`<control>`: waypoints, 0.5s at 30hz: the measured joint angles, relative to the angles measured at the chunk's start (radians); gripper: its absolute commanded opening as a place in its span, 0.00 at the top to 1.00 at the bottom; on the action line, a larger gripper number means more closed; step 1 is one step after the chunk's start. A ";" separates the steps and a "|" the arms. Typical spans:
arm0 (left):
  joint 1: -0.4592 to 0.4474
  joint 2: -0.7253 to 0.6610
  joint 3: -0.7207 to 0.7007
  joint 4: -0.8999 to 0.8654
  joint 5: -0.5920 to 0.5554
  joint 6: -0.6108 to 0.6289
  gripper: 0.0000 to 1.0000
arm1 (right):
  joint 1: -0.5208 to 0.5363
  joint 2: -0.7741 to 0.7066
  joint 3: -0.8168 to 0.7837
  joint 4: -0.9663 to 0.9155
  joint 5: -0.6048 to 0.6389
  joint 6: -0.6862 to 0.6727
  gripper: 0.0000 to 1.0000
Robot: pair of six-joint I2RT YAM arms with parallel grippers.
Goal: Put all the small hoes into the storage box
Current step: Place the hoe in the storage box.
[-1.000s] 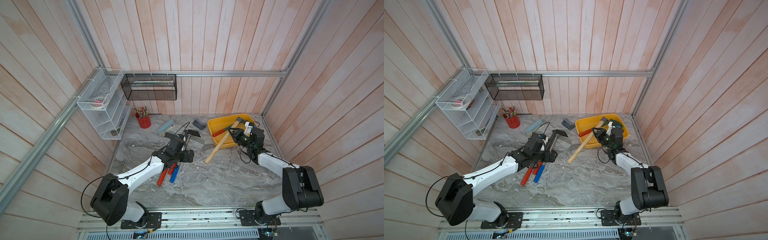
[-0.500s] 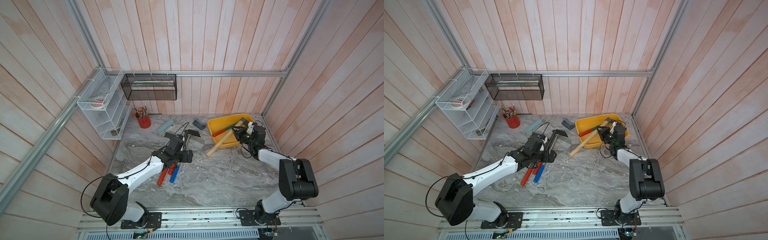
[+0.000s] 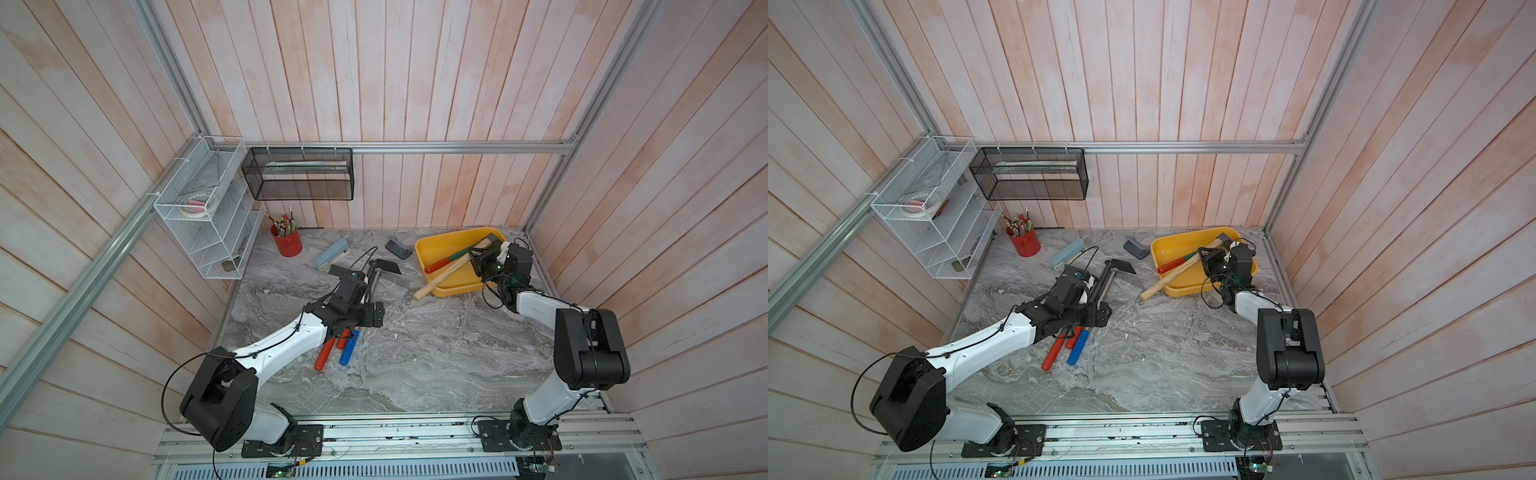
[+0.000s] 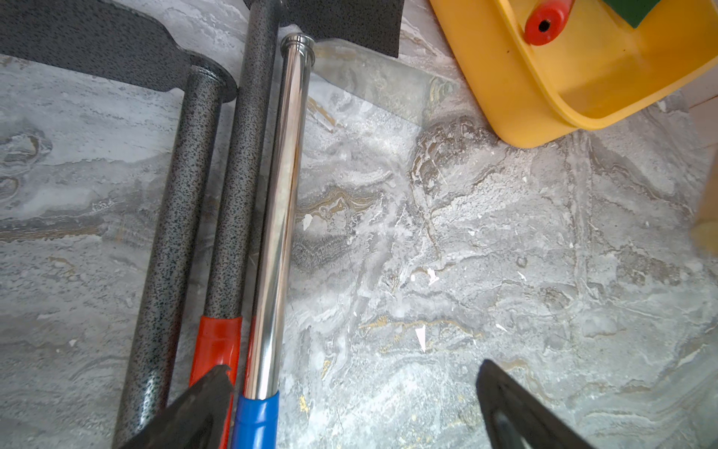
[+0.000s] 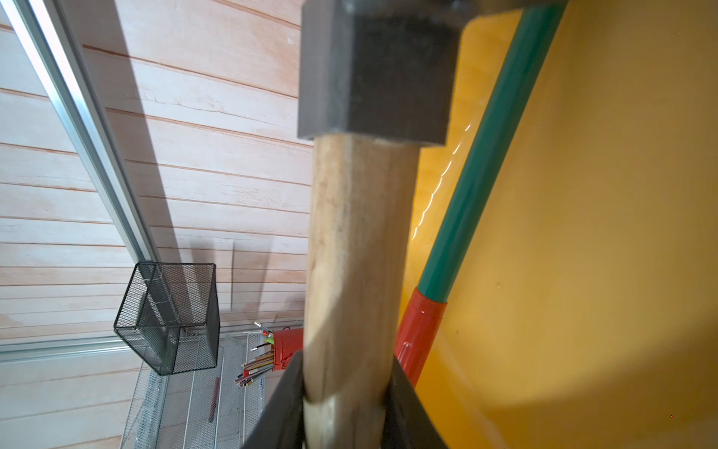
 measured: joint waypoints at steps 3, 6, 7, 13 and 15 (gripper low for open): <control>0.000 -0.010 -0.003 -0.002 -0.007 0.000 0.00 | -0.009 0.016 0.010 -0.007 0.007 0.014 1.00; 0.000 -0.019 -0.008 -0.003 -0.011 0.000 0.00 | -0.016 0.038 0.034 -0.021 0.014 0.024 1.00; 0.000 -0.022 -0.010 -0.003 -0.013 0.000 0.00 | -0.018 0.046 0.042 -0.024 0.016 0.031 1.00; 0.002 -0.026 -0.027 -0.003 -0.014 -0.008 0.00 | -0.028 0.089 0.092 -0.067 0.020 0.055 1.00; 0.003 -0.026 -0.030 -0.003 -0.014 -0.008 0.00 | -0.030 0.106 0.113 -0.080 0.020 0.060 1.00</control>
